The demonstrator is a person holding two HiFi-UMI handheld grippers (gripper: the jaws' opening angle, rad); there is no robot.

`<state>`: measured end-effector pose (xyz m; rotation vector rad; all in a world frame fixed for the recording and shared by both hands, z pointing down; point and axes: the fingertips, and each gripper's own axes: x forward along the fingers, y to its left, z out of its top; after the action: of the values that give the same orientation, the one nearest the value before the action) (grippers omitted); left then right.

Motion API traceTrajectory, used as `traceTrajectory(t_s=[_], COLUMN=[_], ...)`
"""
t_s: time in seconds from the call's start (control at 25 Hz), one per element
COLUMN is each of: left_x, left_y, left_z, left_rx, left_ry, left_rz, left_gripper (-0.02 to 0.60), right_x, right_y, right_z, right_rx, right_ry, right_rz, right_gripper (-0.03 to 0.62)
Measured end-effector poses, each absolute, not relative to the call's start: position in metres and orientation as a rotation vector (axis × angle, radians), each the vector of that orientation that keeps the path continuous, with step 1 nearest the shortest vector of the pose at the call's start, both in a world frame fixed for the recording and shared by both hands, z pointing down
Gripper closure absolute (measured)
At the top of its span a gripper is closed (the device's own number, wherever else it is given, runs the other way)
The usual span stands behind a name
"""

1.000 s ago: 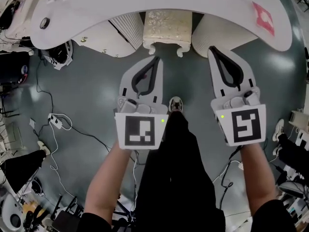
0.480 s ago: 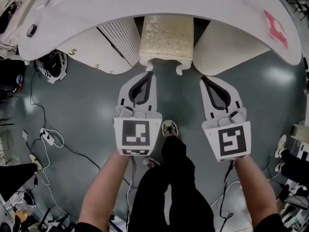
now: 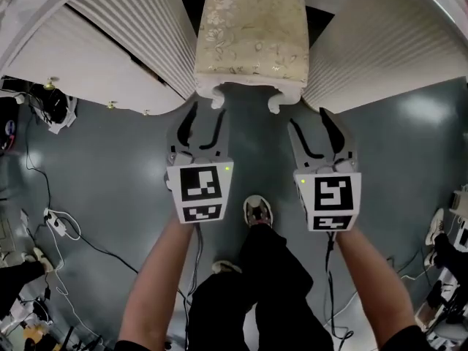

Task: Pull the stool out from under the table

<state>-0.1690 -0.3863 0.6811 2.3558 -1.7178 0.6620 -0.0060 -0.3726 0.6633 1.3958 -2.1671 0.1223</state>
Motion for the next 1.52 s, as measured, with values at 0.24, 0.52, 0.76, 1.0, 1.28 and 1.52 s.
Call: traceTrajectory(t_s=[0.24, 0.52, 0.76, 1.0, 1.28, 1.52], left_x=[-0.186, -0.186, -0.194, -0.202, -0.206, -0.206], left_y=[-0.432, -0.483, -0.501, -0.499, -0.448, -0.393], left_z=[0.754, 0.83, 0.835, 0.832, 0.836, 0.845], left_rx=[2.338, 2.299, 2.289, 2.28, 2.265, 2.263], left_ry=[-1.733, -1.712, -1.741, -1.74, -1.757, -1.718], left_rz=[0.74, 0.853, 0.956, 0.98, 0.964, 0.979], left_gripper=[0.296, 0.172, 0.198, 0.31, 0.313, 0.314], right_x=[0.007, 0.009, 0.009, 0.012, 0.007, 0.008], right_y=[-0.42, -0.473, -0.482, -0.48, -0.439, -0.388], right_z=[0.754, 0.813, 0.816, 0.817, 0.821, 0.831], right_rx=[1.4, 1.441, 1.44, 1.426, 1.377, 1.36], right_ry=[-2.037, -1.959, -1.927, -1.929, -1.929, -1.937], right_rz=[0.177, 0.207, 0.131, 0.136, 0.138, 0.135], right_gripper=[0.359, 0.339, 0.339, 0.339, 0.339, 0.339])
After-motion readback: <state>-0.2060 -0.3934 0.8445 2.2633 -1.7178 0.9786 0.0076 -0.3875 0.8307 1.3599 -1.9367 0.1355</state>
